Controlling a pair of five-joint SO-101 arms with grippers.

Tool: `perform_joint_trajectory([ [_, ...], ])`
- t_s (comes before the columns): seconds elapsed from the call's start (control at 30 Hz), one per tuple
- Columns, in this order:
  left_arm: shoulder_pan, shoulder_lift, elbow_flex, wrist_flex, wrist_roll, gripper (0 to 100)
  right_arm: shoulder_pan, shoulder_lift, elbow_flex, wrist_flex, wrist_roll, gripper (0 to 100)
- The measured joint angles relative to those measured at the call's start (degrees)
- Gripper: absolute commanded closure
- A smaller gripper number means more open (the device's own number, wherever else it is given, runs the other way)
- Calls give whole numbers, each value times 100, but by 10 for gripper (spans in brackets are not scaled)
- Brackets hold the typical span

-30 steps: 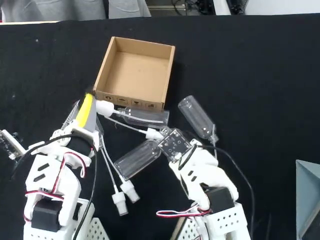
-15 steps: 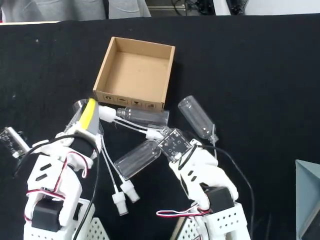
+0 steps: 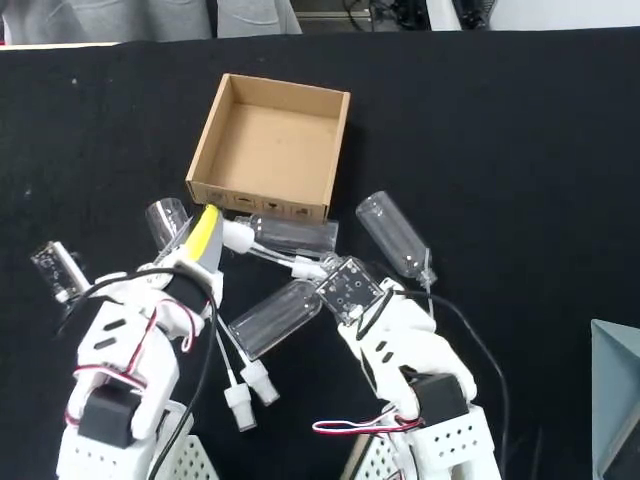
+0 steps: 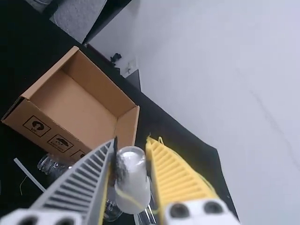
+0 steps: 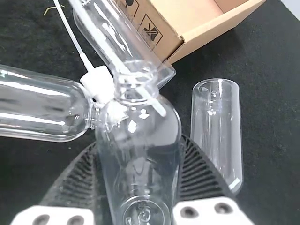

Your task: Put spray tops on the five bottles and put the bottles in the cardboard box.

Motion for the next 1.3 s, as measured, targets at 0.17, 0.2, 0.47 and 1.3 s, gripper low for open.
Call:
perform_joint_trajectory([
  [0.17,0,0,413,-686,9,971,0,0,0,-202,0,970],
  [0.2,0,18,457,-782,9,971,0,0,0,-237,0,970],
  [0.47,123,18,607,-1020,360,971,-369,0,0,-325,-9,970],
  [1.3,1767,35,1160,-1029,369,968,-422,0,0,-325,9,970],
])
